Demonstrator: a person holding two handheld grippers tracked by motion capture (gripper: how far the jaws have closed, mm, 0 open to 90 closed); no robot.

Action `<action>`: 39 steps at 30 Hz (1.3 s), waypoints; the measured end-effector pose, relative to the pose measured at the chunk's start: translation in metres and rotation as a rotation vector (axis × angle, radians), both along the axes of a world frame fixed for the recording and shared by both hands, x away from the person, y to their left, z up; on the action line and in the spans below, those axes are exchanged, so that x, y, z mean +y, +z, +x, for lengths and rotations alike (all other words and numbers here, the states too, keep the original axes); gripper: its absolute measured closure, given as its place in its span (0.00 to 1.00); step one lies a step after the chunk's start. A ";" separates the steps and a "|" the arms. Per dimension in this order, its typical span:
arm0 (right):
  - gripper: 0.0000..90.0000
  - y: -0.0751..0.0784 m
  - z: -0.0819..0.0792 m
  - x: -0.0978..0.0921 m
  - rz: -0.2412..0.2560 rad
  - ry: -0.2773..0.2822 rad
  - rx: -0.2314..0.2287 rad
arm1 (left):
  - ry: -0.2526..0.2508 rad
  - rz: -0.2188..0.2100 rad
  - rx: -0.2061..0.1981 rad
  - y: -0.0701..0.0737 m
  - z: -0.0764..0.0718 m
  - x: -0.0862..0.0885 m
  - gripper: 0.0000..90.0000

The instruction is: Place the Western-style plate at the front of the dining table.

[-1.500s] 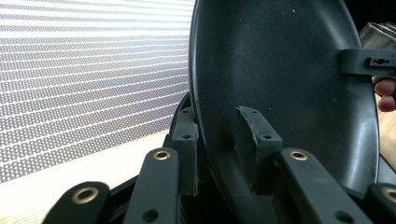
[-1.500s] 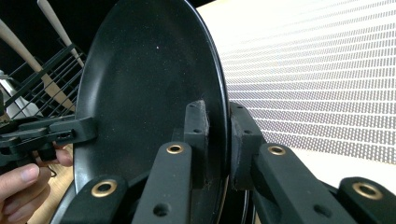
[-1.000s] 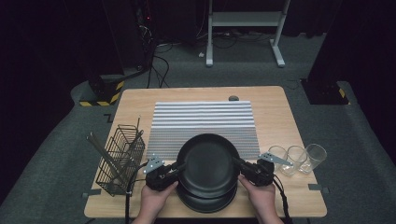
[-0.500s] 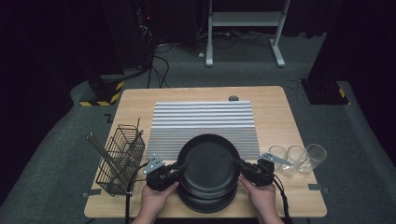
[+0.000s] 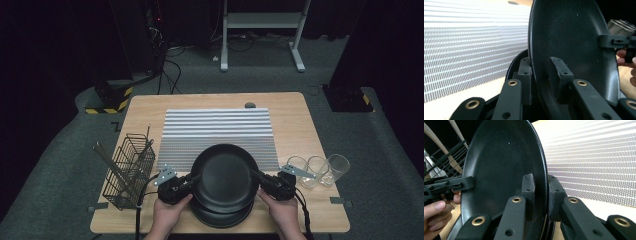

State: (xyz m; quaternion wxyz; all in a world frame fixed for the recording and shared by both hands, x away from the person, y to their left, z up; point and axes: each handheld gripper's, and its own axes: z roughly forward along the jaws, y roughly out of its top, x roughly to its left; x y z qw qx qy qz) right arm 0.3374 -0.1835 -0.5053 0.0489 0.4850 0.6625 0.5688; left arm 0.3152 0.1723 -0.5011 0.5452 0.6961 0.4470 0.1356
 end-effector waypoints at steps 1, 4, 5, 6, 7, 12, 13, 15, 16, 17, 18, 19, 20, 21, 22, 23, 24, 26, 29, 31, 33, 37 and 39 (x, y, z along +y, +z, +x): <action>0.88 0.000 0.000 -0.001 0.004 -0.001 -0.005 | 0.000 0.001 -0.002 0.001 0.001 0.000 0.81; 0.88 0.001 0.000 -0.001 0.005 -0.007 -0.018 | -0.001 0.005 -0.006 0.003 0.003 -0.001 0.81; 0.88 0.001 0.000 -0.002 0.008 -0.009 -0.018 | 0.000 0.003 -0.004 0.004 0.003 -0.001 0.81; 0.88 0.002 0.000 -0.001 0.009 -0.010 -0.014 | 0.000 0.003 -0.005 0.004 0.004 -0.001 0.81; 0.88 0.003 0.000 -0.001 0.008 -0.009 -0.016 | 0.001 0.000 -0.007 0.004 0.004 0.000 0.81; 0.89 0.008 0.001 0.000 0.003 -0.009 -0.040 | 0.007 -0.020 -0.016 0.004 0.008 0.001 0.81; 0.89 0.009 0.001 0.000 0.004 -0.011 -0.042 | 0.007 -0.023 -0.017 0.004 0.009 0.001 0.81; 0.89 0.009 0.002 0.000 0.009 -0.013 -0.044 | 0.005 -0.031 -0.018 0.004 0.010 0.002 0.82; 0.89 0.009 0.004 0.000 0.010 -0.014 -0.044 | 0.003 -0.033 -0.017 0.004 0.011 0.002 0.82; 0.89 0.010 0.004 0.000 0.014 -0.013 -0.040 | 0.004 -0.037 -0.014 0.003 0.012 0.002 0.82; 0.89 0.010 0.005 0.000 0.014 -0.012 -0.042 | 0.004 -0.040 -0.014 0.003 0.012 0.002 0.82; 0.89 0.011 0.005 0.000 0.012 -0.011 -0.042 | 0.004 -0.042 -0.015 0.003 0.013 0.002 0.82; 0.89 0.012 0.006 0.000 0.007 -0.009 -0.045 | 0.005 -0.045 -0.014 0.003 0.014 0.002 0.82; 0.89 0.013 0.006 0.000 0.004 -0.011 -0.050 | 0.005 -0.046 -0.014 0.003 0.014 0.002 0.82; 0.89 0.014 0.007 0.000 0.000 -0.010 -0.055 | 0.007 -0.051 -0.012 0.003 0.015 0.002 0.82; 0.89 0.014 0.008 0.000 -0.003 -0.009 -0.058 | 0.010 -0.058 -0.015 0.003 0.016 0.002 0.82; 0.89 0.015 0.009 0.001 -0.001 -0.008 -0.058 | 0.011 -0.059 -0.017 0.002 0.016 0.003 0.82; 0.89 0.017 0.011 0.002 -0.002 -0.009 -0.061 | 0.017 -0.068 -0.017 0.002 0.018 0.004 0.82; 0.90 0.021 0.015 0.003 0.002 -0.001 -0.075 | 0.022 -0.081 -0.015 0.002 0.020 0.005 0.82; 0.90 0.025 0.017 0.005 -0.010 -0.003 -0.086 | 0.027 -0.090 -0.017 0.002 0.022 0.006 0.82; 0.90 0.027 0.020 0.006 -0.009 -0.004 -0.092 | 0.030 -0.102 -0.019 0.002 0.024 0.006 0.82; 0.90 0.030 0.023 0.007 -0.019 -0.005 -0.098 | 0.033 -0.115 -0.026 0.001 0.027 0.007 0.82; 0.90 0.031 0.024 0.008 -0.024 -0.004 -0.101 | 0.036 -0.117 -0.031 0.001 0.027 0.007 0.83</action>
